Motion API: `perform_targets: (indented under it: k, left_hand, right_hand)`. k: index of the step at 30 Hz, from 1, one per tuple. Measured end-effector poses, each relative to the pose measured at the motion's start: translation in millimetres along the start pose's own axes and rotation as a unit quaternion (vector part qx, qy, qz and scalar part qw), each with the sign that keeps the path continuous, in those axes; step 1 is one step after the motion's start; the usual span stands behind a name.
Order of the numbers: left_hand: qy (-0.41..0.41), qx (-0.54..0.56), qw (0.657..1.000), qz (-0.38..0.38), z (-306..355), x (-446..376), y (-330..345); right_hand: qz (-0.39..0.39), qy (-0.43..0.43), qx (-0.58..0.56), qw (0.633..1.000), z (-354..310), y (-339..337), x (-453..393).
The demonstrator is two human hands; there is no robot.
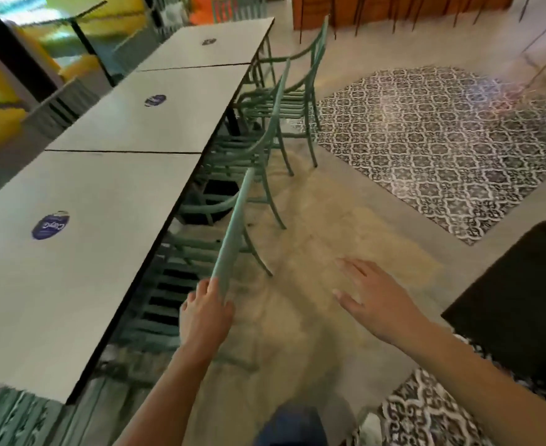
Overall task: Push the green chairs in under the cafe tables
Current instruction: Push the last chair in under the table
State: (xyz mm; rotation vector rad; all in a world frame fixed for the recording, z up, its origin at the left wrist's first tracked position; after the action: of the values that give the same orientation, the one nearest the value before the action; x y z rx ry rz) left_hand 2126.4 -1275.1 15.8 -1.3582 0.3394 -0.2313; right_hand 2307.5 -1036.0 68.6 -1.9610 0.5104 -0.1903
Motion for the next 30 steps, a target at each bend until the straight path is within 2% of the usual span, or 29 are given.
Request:
perform_targets:
  k: [5, 10, 14, 17, 20, 24, 30]
  left_hand:
    - [-0.102, -0.020, 0.995, -0.011, 12, -20, 15]
    - [-0.196, -0.001, 0.980, 0.030, 7, -48, 42]
    - [-0.286, 0.016, 0.956, 0.065, 4, -57, 62]
    - [-0.318, 0.004, 0.944, 0.083, 3, -60, 63]
    - [-0.332, -0.017, 0.941, 0.062, 1, -61, 63]
    - [-0.380, -0.027, 0.923, 0.054, 6, -67, 57]
    - [-0.432, -0.026, 0.901, 0.032, 9, -67, 57]
  right_hand:
    - [-0.064, -0.106, -0.001, 0.992, 14, -9, -96]
    - [-0.076, -0.224, 0.006, 0.972, -1, 35, -199]
    - [-0.147, -0.294, 0.007, 0.944, -19, 80, -248]
    - [-0.144, -0.351, 0.016, 0.925, -40, 94, -288]
    - [-0.152, -0.383, 0.013, 0.911, -63, 113, -314]
    - [-0.186, -0.476, 0.053, 0.858, -86, 161, -336]
    - [-0.195, -0.500, 0.095, 0.838, -83, 191, -363]
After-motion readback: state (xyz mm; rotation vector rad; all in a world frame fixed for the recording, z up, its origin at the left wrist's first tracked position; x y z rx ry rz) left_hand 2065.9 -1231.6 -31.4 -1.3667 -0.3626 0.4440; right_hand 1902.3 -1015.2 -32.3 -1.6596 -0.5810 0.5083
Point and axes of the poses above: each hand's wrist, its own x-axis away from the middle knuckle, its own y-axis out of the palm, z = x × y, the point moved 6 cm from there along -x, towards the middle knuckle, and after that the axes turned 13 degrees about z, right-handed, at the moved point
